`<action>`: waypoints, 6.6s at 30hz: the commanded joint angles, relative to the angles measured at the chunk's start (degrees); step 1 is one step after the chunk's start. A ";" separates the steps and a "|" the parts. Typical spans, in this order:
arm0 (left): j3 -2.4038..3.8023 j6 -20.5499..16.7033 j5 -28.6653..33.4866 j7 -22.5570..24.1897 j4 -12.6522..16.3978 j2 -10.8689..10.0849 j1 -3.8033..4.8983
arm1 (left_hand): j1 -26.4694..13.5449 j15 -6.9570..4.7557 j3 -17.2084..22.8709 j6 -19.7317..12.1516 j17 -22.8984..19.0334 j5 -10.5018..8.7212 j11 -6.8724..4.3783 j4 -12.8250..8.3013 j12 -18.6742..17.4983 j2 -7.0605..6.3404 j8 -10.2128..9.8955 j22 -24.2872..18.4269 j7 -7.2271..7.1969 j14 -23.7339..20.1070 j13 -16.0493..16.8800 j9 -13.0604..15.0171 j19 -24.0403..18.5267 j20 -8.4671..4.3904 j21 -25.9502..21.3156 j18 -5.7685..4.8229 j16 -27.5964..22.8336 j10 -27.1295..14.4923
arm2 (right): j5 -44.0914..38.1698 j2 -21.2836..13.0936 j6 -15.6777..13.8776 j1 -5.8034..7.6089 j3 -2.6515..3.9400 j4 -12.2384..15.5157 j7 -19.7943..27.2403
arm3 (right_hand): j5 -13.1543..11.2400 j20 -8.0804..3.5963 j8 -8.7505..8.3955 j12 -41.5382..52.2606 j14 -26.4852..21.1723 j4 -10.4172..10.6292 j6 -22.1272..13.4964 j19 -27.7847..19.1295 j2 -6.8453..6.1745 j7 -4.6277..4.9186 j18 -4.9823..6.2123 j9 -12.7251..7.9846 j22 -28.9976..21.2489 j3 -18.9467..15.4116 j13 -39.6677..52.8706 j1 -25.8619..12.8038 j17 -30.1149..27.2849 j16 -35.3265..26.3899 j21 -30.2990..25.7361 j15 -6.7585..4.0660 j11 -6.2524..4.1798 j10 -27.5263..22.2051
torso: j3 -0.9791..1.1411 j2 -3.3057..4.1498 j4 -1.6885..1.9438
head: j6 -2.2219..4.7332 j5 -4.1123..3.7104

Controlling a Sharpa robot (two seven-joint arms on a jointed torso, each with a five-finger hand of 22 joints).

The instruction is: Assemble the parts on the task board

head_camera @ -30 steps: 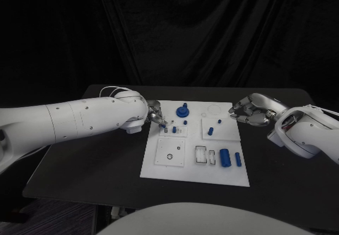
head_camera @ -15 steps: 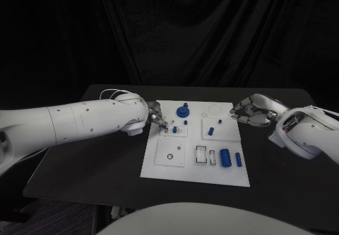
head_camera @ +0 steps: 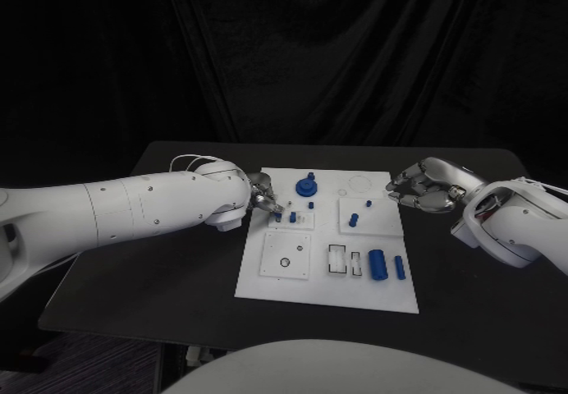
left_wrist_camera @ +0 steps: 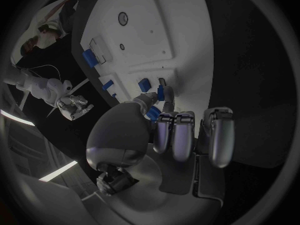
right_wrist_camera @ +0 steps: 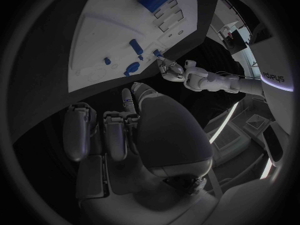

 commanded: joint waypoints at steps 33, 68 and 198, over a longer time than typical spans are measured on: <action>0.03 0.76 0.25 0.66 0.46 -0.95 -1.15 | -0.62 -0.23 0.33 0.57 15.09 -0.37 -0.53 -0.02 0.20 -0.16 0.23 9.47 -0.16 5.94 15.09 0.13 1.90 -0.21 -0.44 0.65 0.15 6.05 | 0.40 -0.14 0.60 -0.18 0.04 0.16 -1.21 | 0.30 0.38 -0.17 0.16 5.44 -0.04 0.41 1.36 0.07 0.05 0.34 -0.05 11.64 0.36 15.10 0.61 13.21 -0.30 -0.23 0.52 0.32 6.07 | -0.01 -0.02 -0.03 | 0.01 0.27; 0.03 0.74 0.25 1.13 0.09 -0.92 -1.65 | -11.39 0.66 -11.99 0.66 15.09 -19.87 0.56 9.13 0.20 0.76 -2.47 7.42 1.05 5.94 15.09 -2.19 0.58 0.64 -3.23 1.35 0.15 6.05 | 0.46 -0.08 1.40 -0.31 0.04 0.08 -1.71 | 0.44 0.39 -0.16 0.16 5.40 -0.04 0.48 1.30 -0.02 0.06 0.37 -0.08 11.60 0.45 15.10 0.59 13.07 -0.41 -0.38 0.51 0.32 6.07 | 0.01 0.00 -0.02 | 0.01 0.16; 0.08 -8.39 -28.64 38.94 -21.21 14.47 -3.68 | 20.45 2.51 3.35 -7.23 -2.17 -9.12 5.77 -2.19 -72.29 -8.17 -4.21 -3.38 4.64 1.23 -54.37 -40.32 0.56 1.86 -23.09 4.26 -9.06 -36.85 | 0.92 0.51 2.89 -0.38 0.05 -0.27 -1.98 | 0.69 0.27 0.12 -1.95 4.98 -0.03 1.17 0.69 -0.11 -0.17 0.72 -0.07 11.12 1.08 12.43 0.54 11.61 -1.62 -1.82 0.33 0.08 3.09 | 0.01 0.21 -0.11 | 0.01 -2.71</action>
